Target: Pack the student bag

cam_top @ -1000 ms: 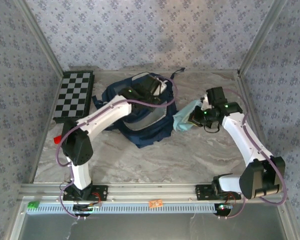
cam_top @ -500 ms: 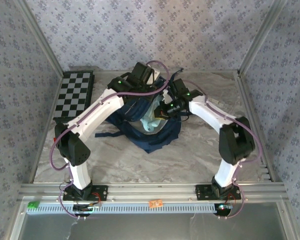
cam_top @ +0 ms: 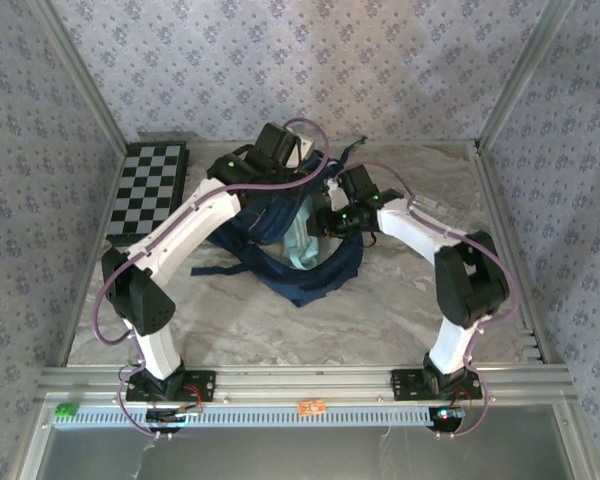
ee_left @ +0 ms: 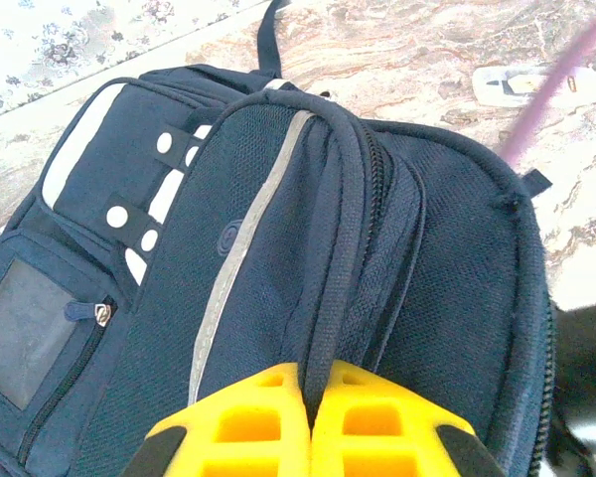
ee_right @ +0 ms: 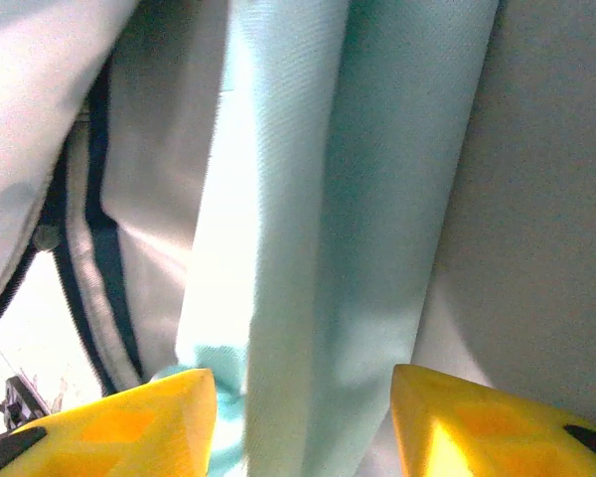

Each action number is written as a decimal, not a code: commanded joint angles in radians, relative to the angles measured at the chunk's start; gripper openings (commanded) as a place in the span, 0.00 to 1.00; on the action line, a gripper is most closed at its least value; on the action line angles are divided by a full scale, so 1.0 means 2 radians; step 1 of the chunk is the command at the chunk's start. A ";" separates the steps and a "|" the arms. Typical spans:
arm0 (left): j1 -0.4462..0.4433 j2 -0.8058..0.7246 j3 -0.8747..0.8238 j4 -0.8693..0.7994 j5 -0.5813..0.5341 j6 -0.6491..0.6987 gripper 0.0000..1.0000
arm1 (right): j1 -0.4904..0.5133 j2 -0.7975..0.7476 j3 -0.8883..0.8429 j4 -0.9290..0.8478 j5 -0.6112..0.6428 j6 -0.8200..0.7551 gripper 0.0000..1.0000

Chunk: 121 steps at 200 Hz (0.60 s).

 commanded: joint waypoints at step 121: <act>0.002 -0.050 -0.023 0.067 0.056 -0.043 0.00 | 0.039 0.045 0.038 0.075 0.123 0.046 0.18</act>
